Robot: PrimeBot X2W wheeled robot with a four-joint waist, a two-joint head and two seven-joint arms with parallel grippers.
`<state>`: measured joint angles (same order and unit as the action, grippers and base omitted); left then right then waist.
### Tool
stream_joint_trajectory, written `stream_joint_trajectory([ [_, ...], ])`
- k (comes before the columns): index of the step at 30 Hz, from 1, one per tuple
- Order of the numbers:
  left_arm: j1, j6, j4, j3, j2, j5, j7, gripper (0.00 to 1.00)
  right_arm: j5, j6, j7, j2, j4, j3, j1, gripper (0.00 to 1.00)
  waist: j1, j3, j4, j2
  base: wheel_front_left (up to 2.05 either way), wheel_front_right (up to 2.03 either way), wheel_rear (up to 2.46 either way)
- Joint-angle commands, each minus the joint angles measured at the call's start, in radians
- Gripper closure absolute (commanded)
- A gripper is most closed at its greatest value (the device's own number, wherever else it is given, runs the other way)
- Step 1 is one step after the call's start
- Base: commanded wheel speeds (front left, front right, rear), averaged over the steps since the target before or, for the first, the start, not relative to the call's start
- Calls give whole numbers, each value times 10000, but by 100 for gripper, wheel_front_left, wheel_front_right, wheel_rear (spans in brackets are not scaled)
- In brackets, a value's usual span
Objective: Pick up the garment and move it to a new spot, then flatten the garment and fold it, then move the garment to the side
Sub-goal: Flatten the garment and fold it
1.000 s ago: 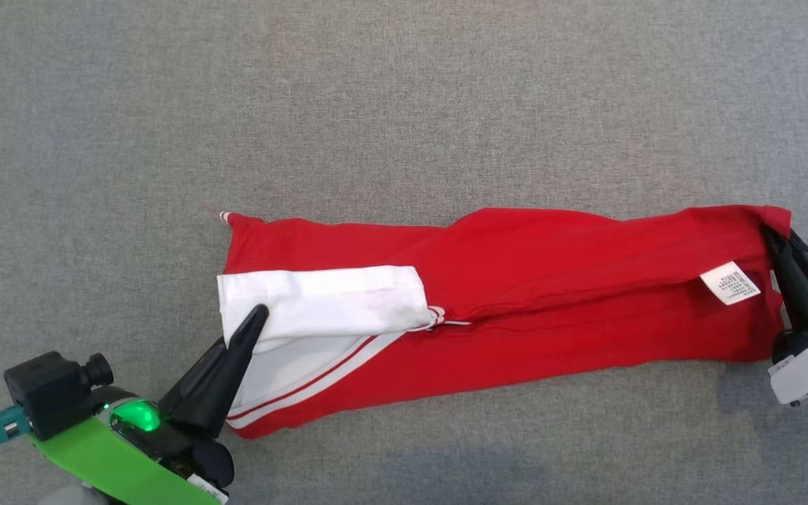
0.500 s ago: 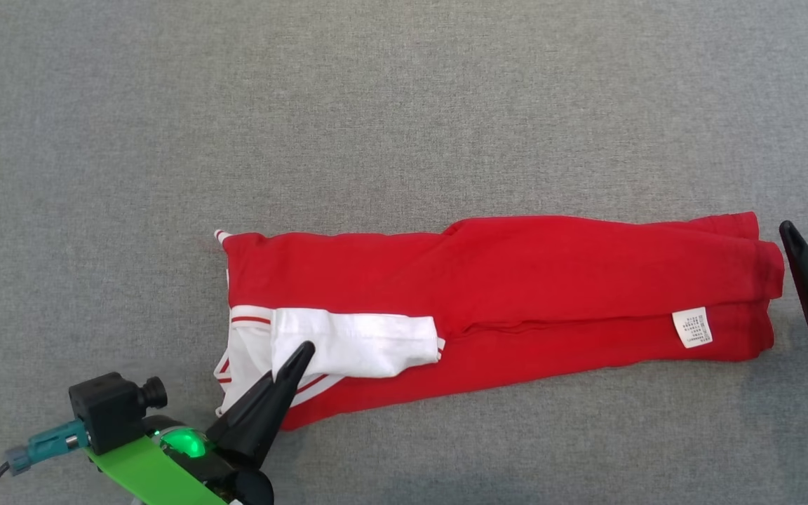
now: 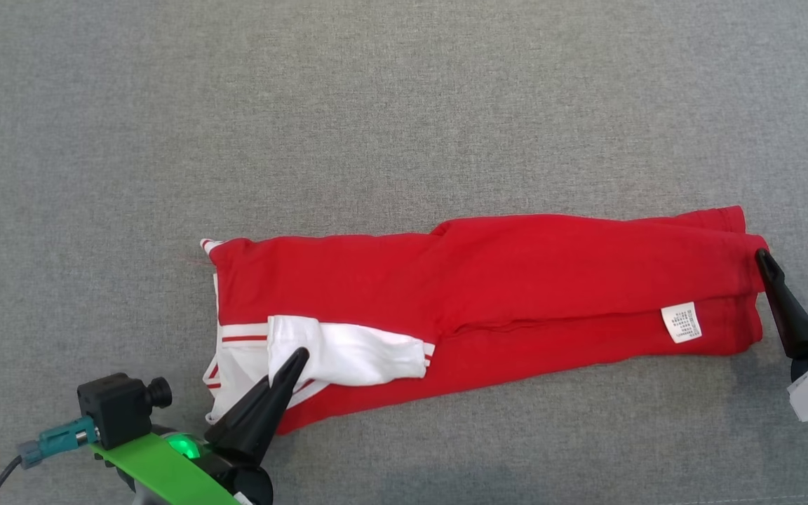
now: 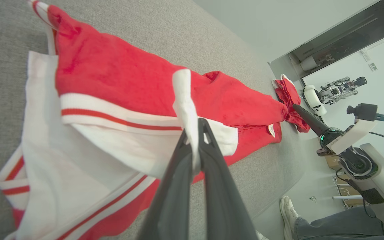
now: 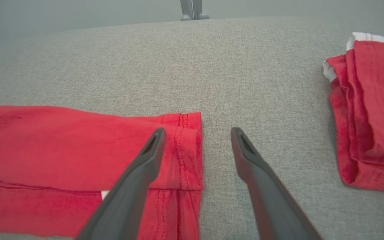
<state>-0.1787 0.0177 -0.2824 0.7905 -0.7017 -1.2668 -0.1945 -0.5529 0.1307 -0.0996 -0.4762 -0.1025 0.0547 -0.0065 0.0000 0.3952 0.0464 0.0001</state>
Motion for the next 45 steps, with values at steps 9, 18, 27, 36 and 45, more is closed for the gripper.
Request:
stream_joint_trajectory([
  [9,82,10,209,-24,253,-447,74,100,114,-1,63,82,111,-76,-150,0,0,54,29,-1,0,0,0],
  [18,295,-282,19,165,161,-652,254,100,164,-1,46,48,149,-15,-82,0,0,47,92,-1,0,0,0],
  [27,-145,92,545,-409,527,-710,-165,100,209,-1,-32,92,144,-134,-245,0,0,68,85,-1,0,0,0],
  [36,-848,638,1829,-483,862,-530,58,0,217,-1,46,130,267,-418,-395,0,0,83,-195,-1,0,0,0],
  [45,-807,2468,2429,-434,474,2163,-611,0,316,-1,-189,208,786,-759,-625,0,0,-168,-189,-1,0,0,0],
])
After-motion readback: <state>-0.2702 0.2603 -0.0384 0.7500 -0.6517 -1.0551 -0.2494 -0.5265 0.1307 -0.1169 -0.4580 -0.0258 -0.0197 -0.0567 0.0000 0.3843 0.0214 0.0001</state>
